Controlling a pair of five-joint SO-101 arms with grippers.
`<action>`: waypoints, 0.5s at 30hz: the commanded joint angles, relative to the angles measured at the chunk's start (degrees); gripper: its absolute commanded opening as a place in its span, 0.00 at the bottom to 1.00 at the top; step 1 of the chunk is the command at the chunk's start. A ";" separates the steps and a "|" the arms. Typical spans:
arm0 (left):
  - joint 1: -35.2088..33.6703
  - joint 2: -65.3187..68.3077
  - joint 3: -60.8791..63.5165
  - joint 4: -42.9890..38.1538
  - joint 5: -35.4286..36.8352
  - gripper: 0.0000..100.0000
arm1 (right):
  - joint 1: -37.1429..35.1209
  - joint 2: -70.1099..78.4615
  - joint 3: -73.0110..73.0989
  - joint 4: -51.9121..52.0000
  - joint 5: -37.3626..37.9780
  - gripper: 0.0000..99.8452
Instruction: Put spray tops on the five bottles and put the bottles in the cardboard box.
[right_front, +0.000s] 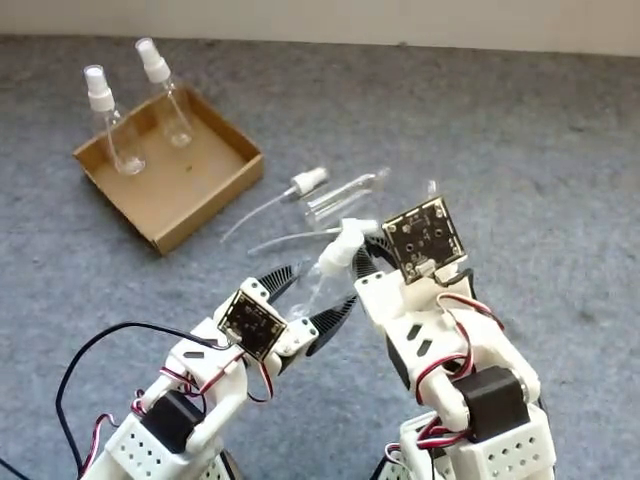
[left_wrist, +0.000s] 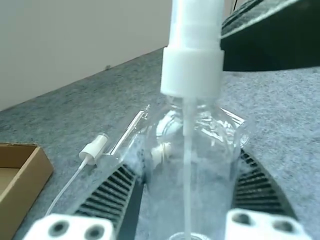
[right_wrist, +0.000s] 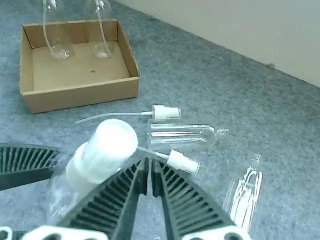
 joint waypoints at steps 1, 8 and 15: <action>-4.35 -0.57 1.10 -1.76 0.35 0.13 | -0.66 -3.82 -3.82 0.04 0.70 0.01; -13.41 -0.57 1.19 -6.33 0.35 0.13 | -0.66 -18.24 6.29 -5.41 0.70 0.01; -13.23 -0.57 1.19 -9.41 0.44 0.13 | 2.42 -29.41 21.93 -10.86 0.79 0.01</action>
